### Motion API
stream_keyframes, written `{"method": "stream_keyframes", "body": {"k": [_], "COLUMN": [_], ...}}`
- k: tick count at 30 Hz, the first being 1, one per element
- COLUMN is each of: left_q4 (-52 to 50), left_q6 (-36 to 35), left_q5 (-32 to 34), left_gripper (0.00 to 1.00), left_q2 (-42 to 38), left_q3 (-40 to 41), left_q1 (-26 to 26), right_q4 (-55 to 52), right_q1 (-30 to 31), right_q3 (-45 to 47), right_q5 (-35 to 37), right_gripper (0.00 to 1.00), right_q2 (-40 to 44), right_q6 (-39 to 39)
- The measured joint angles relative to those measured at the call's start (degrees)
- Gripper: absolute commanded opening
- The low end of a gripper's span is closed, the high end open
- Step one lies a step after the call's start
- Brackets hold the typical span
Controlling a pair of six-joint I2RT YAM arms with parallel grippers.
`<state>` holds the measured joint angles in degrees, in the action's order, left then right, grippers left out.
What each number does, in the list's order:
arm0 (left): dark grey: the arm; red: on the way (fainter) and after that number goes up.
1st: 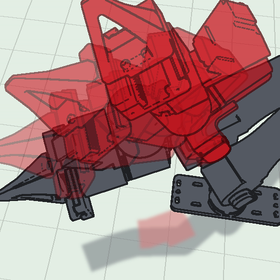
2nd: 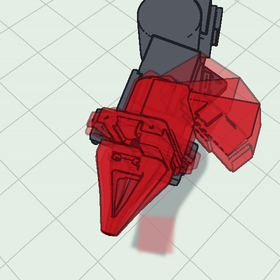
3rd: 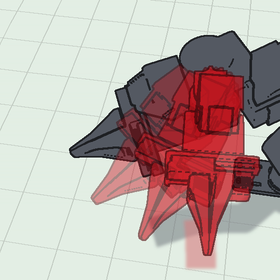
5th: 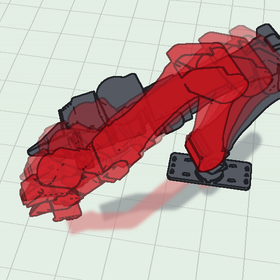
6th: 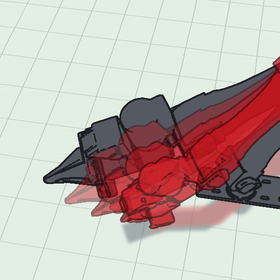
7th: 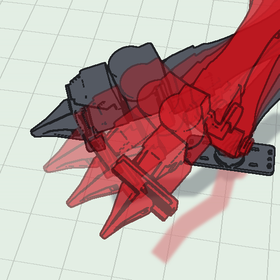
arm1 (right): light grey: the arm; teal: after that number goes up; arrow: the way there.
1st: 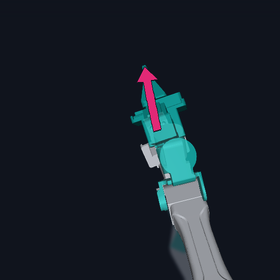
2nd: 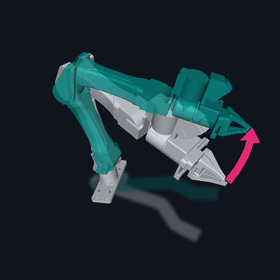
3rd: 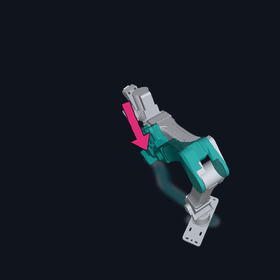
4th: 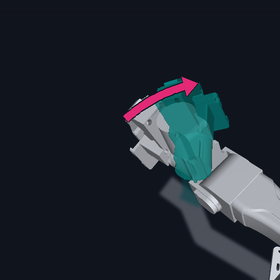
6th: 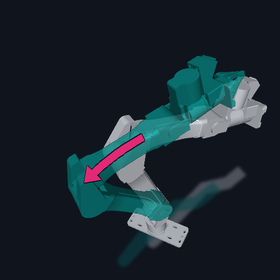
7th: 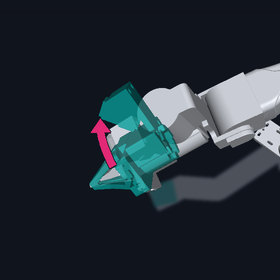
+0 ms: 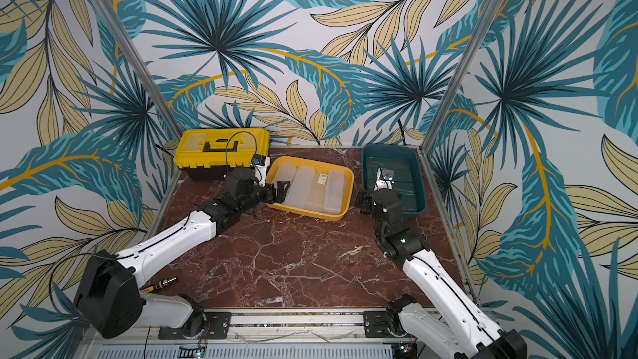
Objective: Place the pencil cases by color into the storage box
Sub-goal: Reset both arms
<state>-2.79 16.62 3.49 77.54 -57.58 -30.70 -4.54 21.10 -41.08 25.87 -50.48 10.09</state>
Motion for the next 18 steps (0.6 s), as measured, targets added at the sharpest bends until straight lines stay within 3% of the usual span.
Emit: {"method": "stream_keyframes", "body": {"k": [5,10,14,18], "left_q4": [-0.4,-0.2,-1.1,-1.9], "left_q6": [-0.4,-0.3,-0.5,-1.3], "left_q5": [2.7,4.5,8.2,12.8], "left_gripper": [0.99,1.0,1.0,1.0], "left_q2": [-6.8,-16.0,-18.7,-16.7], "left_q3": [0.1,3.7,8.4,12.6], "left_q1": [1.4,9.9,18.2,22.4], "right_q4": [9.0,17.4,21.9,25.7], "right_q1": [-2.2,-6.6,-13.0,-20.2], "right_q3": [8.8,17.0,20.3,21.0], "right_q5": [1.5,1.8,-1.3,-6.3], "right_gripper": [0.98,0.99,0.99,0.99], "right_q2": [6.4,9.4,7.6,1.9], "right_q6": [-5.4,-7.9,-7.9,-5.7]}}
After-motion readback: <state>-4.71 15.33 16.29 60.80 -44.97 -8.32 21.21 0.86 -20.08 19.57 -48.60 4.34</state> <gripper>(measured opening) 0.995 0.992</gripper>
